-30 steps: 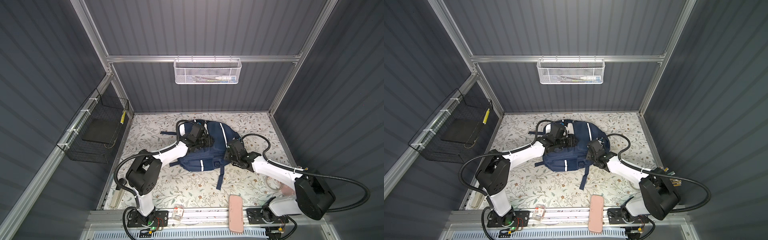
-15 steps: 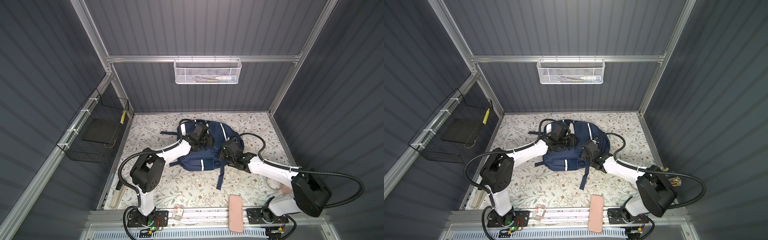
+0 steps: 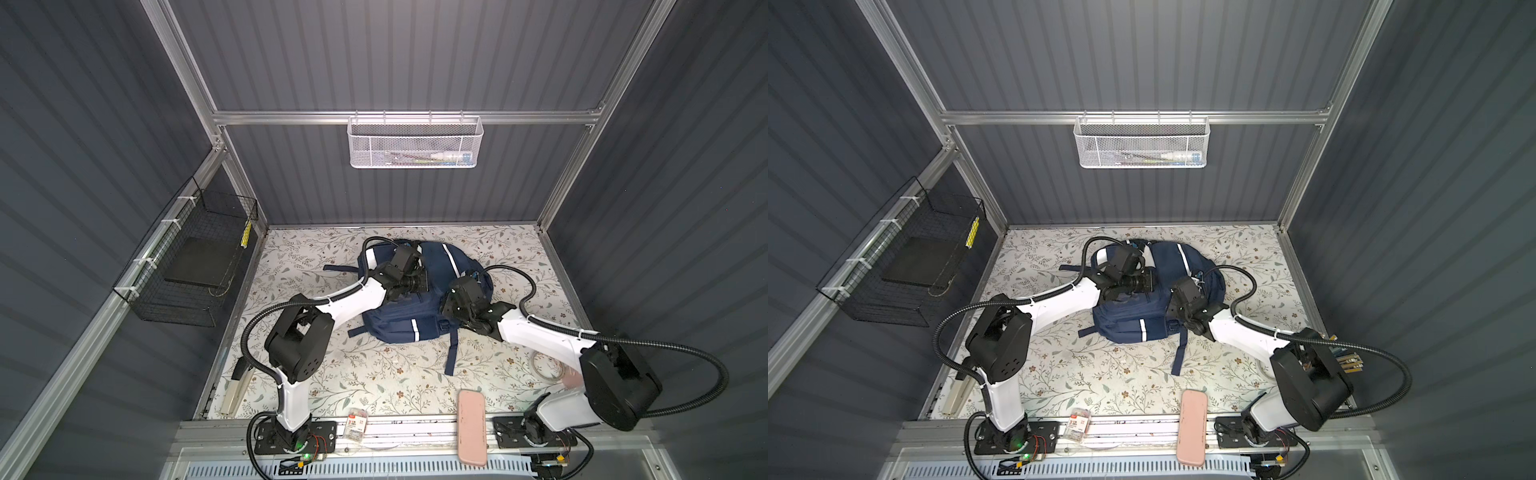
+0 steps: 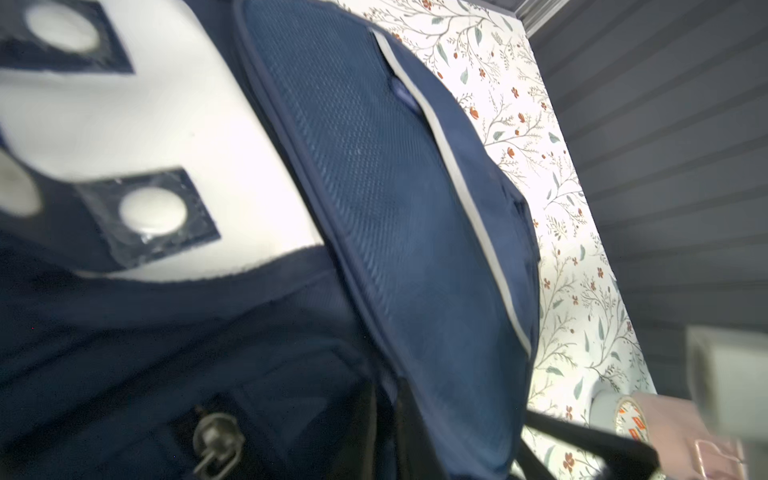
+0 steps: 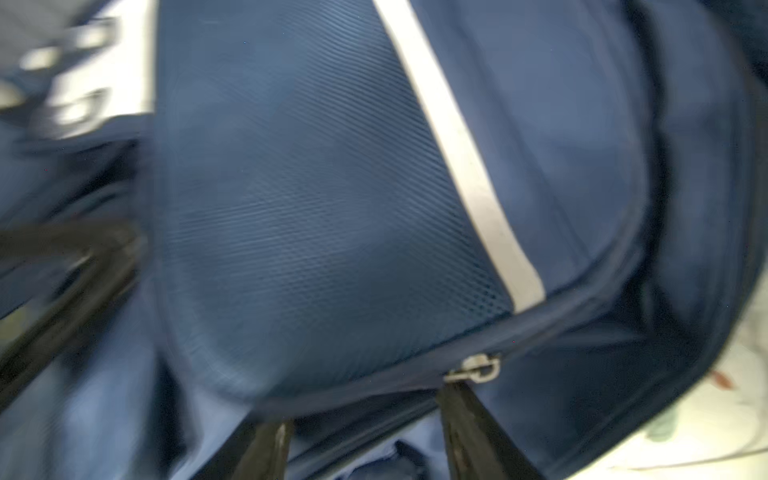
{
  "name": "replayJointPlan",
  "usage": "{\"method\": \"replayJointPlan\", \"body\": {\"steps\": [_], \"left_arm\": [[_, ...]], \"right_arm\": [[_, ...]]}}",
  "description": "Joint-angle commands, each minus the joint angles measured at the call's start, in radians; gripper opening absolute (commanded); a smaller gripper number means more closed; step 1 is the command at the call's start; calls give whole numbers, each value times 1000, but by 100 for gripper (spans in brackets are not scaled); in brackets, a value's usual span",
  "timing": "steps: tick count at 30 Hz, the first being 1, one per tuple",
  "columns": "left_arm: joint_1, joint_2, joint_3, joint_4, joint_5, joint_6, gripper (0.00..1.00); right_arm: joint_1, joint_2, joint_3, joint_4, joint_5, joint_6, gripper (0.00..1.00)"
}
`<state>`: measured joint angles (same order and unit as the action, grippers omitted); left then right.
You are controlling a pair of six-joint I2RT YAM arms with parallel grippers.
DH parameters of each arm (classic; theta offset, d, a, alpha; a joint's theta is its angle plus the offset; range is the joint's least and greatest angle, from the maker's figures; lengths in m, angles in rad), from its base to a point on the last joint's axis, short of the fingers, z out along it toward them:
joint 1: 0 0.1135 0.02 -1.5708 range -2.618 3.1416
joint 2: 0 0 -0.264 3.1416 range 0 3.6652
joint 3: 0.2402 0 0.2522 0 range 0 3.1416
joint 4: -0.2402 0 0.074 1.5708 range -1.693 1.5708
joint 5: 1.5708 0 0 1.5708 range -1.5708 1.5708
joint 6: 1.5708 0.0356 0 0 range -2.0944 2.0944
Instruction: Pack the student bag
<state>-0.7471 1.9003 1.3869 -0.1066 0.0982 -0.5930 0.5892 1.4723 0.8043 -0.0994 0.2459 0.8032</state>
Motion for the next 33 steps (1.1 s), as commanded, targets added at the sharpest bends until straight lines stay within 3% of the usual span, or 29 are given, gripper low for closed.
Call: {"method": "replayJointPlan", "body": {"steps": [1,6,11,17,22,26,33], "left_arm": [[-17,-17,-45,-37,60,-22,12],[0,-6,-65,-42,32,-10,12],[29,-32,-140,3,23,-22,12],[29,-56,-166,19,42,-32,13],[26,-78,-149,24,57,-36,14],[18,-89,-125,19,66,-40,16],[13,-92,-117,24,72,-44,17]], "right_arm": [[-46,6,3,-85,80,-15,59],[-65,-65,-22,-151,82,-9,53],[-151,-131,-49,-209,80,-45,50],[-206,-209,-77,-156,-38,-121,51],[-196,-267,-82,-98,-149,-139,60],[-151,-241,-61,-94,-101,-101,63],[-150,-111,-38,-24,-80,-117,55]]}}
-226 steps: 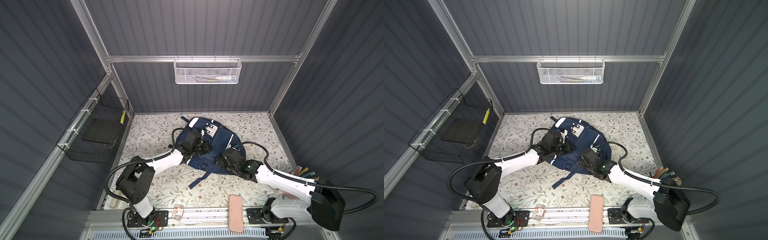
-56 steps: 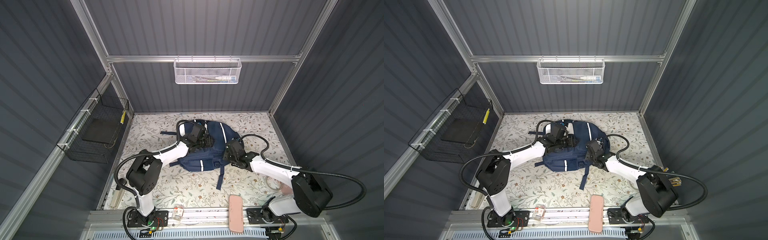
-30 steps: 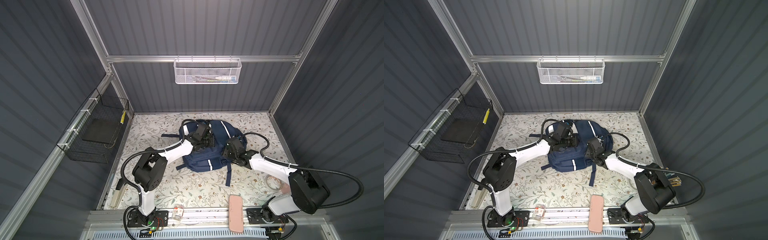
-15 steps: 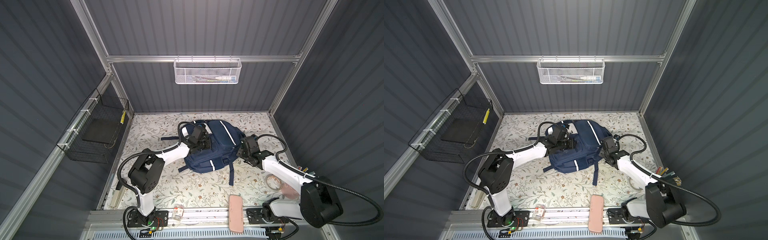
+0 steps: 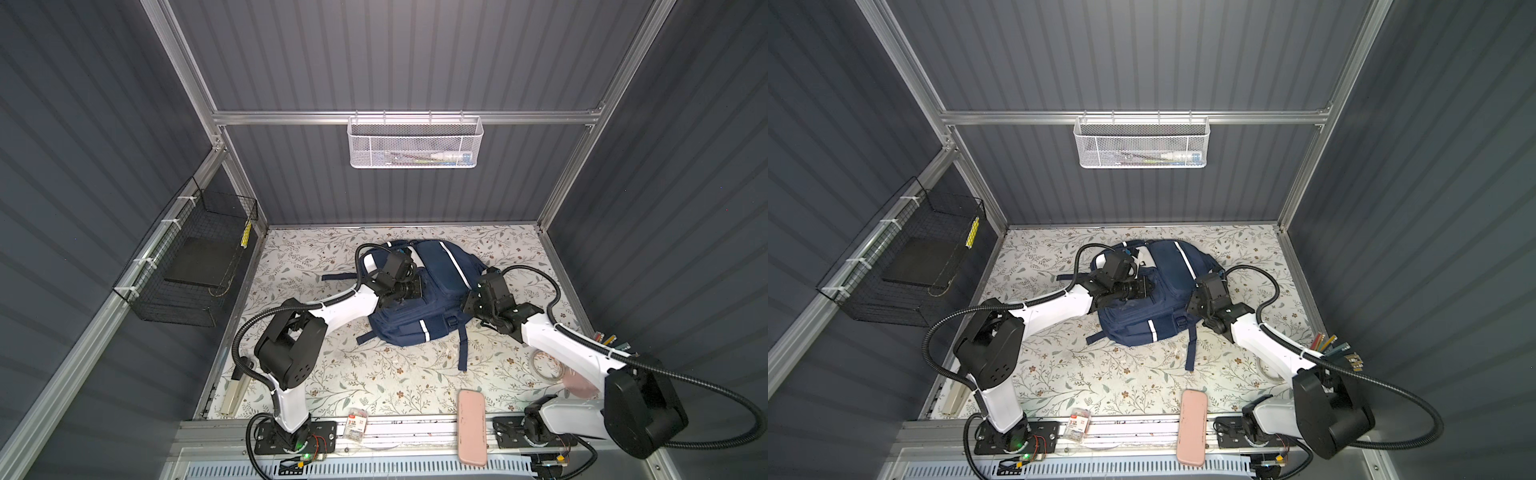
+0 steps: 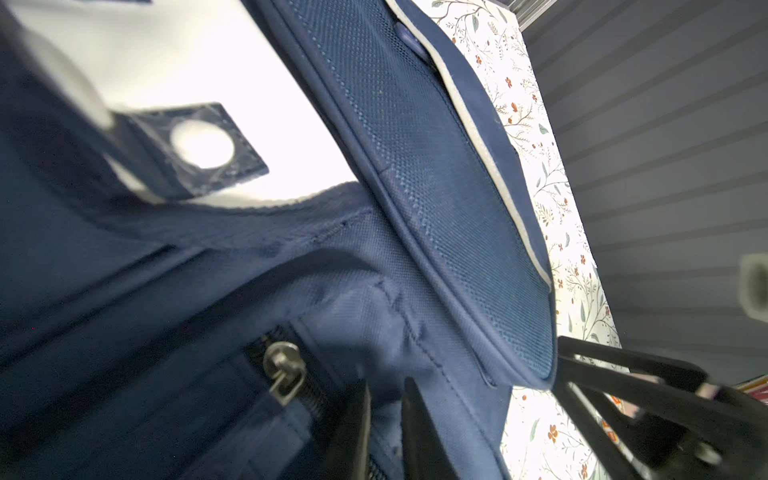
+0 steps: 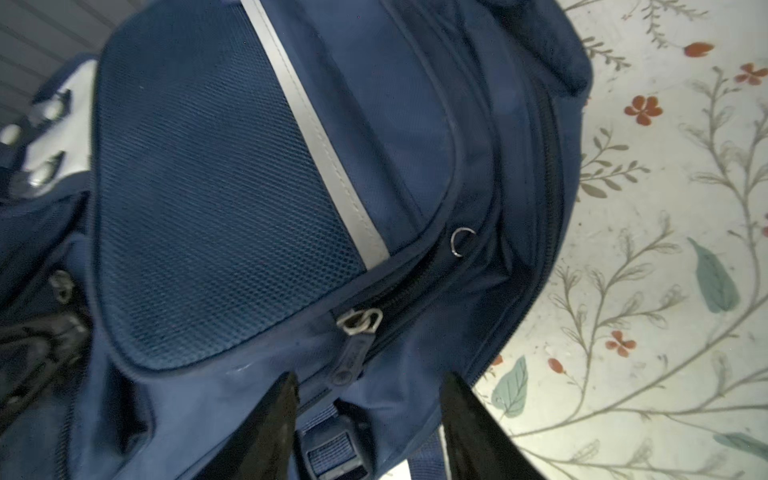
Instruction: Pack the student bag
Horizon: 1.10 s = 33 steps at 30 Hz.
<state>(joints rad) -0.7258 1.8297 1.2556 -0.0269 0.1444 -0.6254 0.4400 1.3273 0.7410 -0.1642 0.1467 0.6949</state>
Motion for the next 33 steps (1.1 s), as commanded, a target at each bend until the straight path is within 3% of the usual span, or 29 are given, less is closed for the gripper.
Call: {"method": "replayJointPlan", "body": {"steps": [1,10,19,25,30,33], "left_arm": [[-8,-20,15,-56,26,-13,17],[-9,-12,-9,-42,32,-22,18],[-9,-24,-15,-41,30,-22,18],[-9,-35,-4,-42,24,-18,18],[-9,-34,-2,-48,23,-16,18],[-9,-38,-2,-51,25,-16,18]], "right_arm": [[-1,50,32,50,17,-18,54],[-44,110,10,180,-88,-72,42],[-55,80,-36,191,-106,-96,15],[-60,59,-51,171,-112,-167,6],[-72,87,-38,187,-173,-195,5],[-72,66,-29,149,-151,-190,3]]}}
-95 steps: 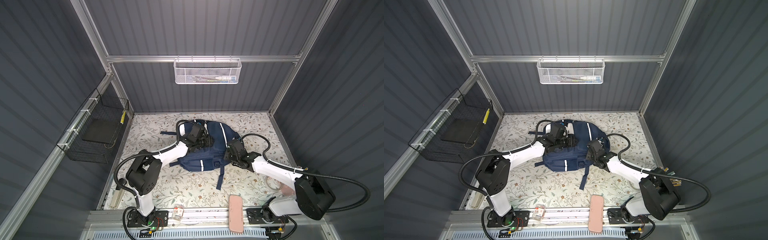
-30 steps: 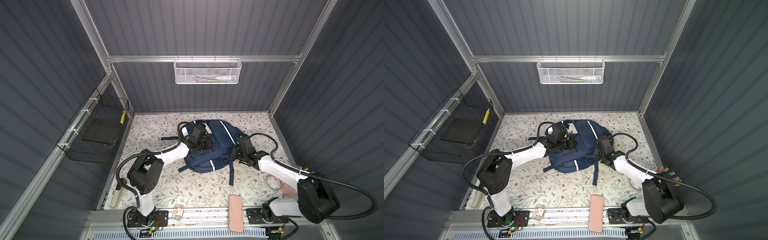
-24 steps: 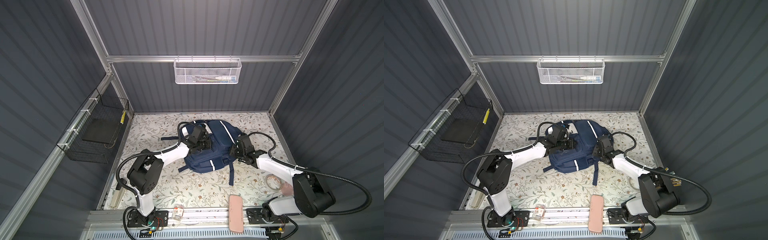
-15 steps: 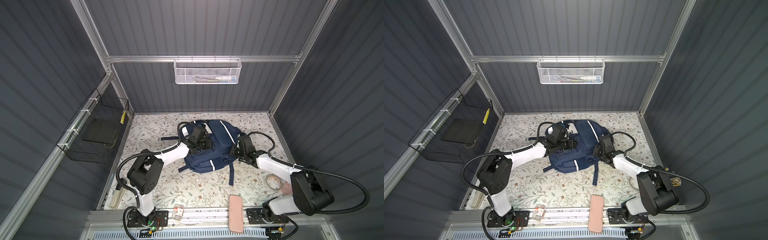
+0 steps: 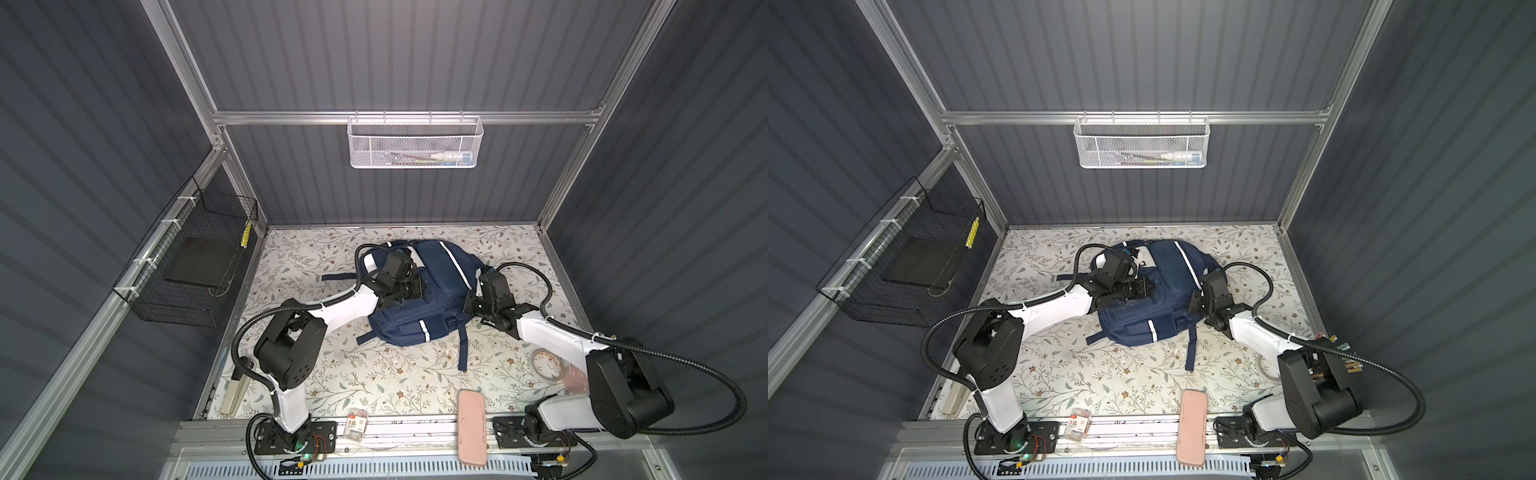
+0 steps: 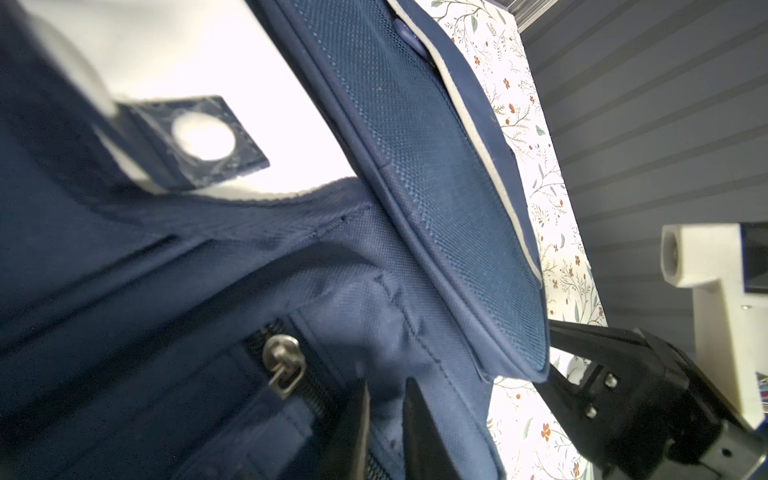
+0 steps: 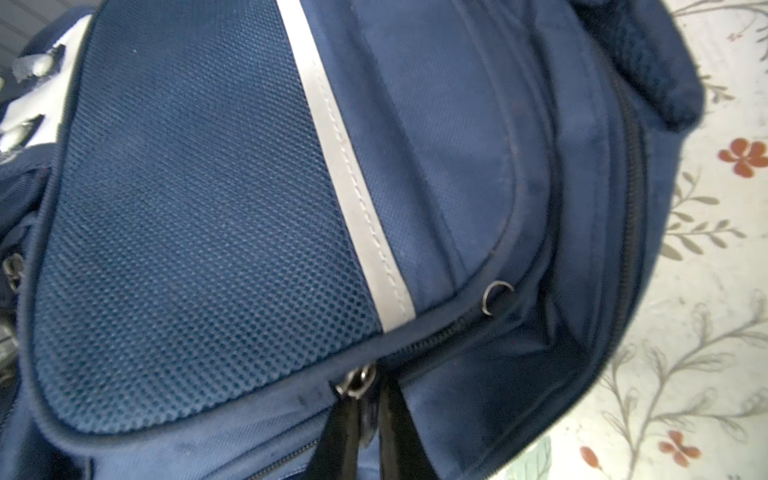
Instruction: Pack the student bag
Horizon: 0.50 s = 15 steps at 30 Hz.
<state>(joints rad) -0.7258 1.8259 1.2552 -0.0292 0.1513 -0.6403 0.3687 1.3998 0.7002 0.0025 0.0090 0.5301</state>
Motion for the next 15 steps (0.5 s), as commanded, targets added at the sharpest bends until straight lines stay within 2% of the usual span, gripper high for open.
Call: {"method": "replayJointPlan", "body": {"steps": [1,5,7,9,10,13,15], "left_arm": [[-10,-38,-2,-49,21,-4,18],[-44,-91,25,-24,25,-30,23],[-77,-109,33,-6,8,-56,35],[-95,-109,-12,103,19,-139,50],[-99,-99,-34,150,22,-181,55],[-102,-50,-108,311,12,-306,56],[-107,-5,-103,337,-9,-324,57]], "right_arm": [[-1,-15,14,-35,0,-28,2],[-1,-42,32,-117,15,-65,0],[0,-53,28,-117,-18,-83,0],[0,-60,16,-115,-24,-88,0],[1,-63,8,-110,-23,-88,0],[1,-72,-13,-85,-52,-89,0],[8,-83,-21,-67,-85,-84,0]]}}
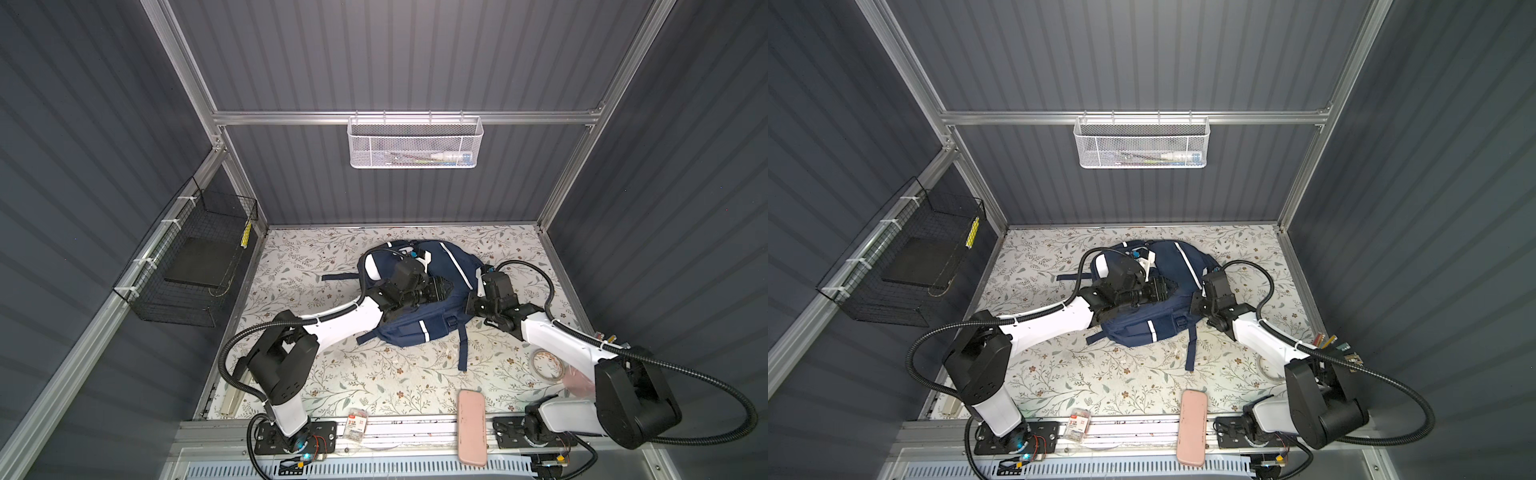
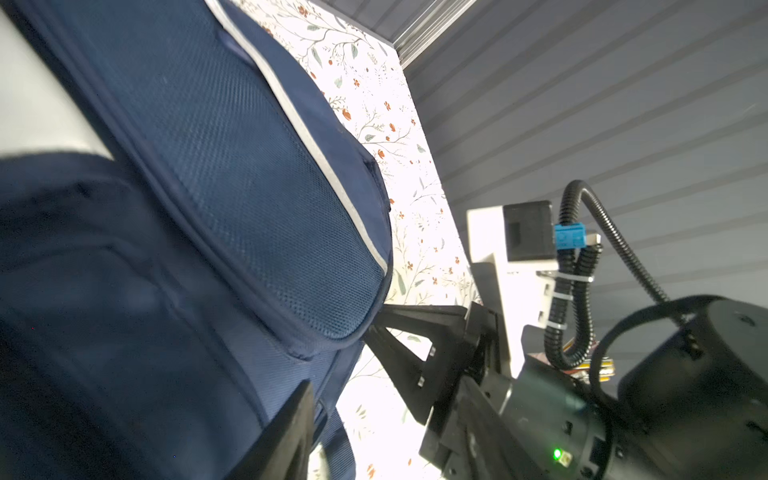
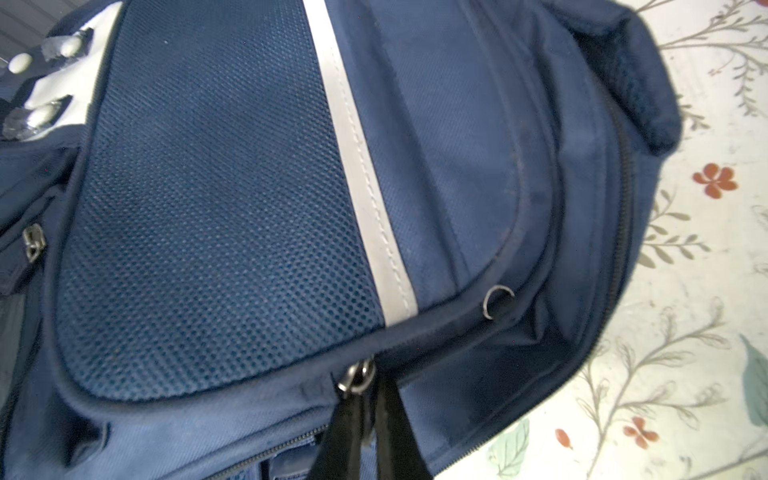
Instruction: Pack the student bag
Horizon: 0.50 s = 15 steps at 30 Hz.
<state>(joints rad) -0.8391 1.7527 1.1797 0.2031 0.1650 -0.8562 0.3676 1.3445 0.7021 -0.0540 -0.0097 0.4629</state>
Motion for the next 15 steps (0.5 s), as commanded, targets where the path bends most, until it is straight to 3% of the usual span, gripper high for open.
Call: {"method": "replayJointPlan", "body": {"steps": [1,7,8,11,15], "left_arm": [[6,95,-16,108,-20,-110,58],[7,194,76,68,-51,-77,60],[6,208,95,61,-42,-68,53],[10,220,114,46,4,-52,0],[23,137,48,-26,6,-18,0]], "right_arm": [[18,-30,-25,-5,-71,-19,0],[68,-39,-31,5,-91,-62,0],[71,-38,-35,4,-93,-66,0],[71,-44,-40,-18,-51,-69,0],[44,-45,-12,-118,100,-55,0]]}}
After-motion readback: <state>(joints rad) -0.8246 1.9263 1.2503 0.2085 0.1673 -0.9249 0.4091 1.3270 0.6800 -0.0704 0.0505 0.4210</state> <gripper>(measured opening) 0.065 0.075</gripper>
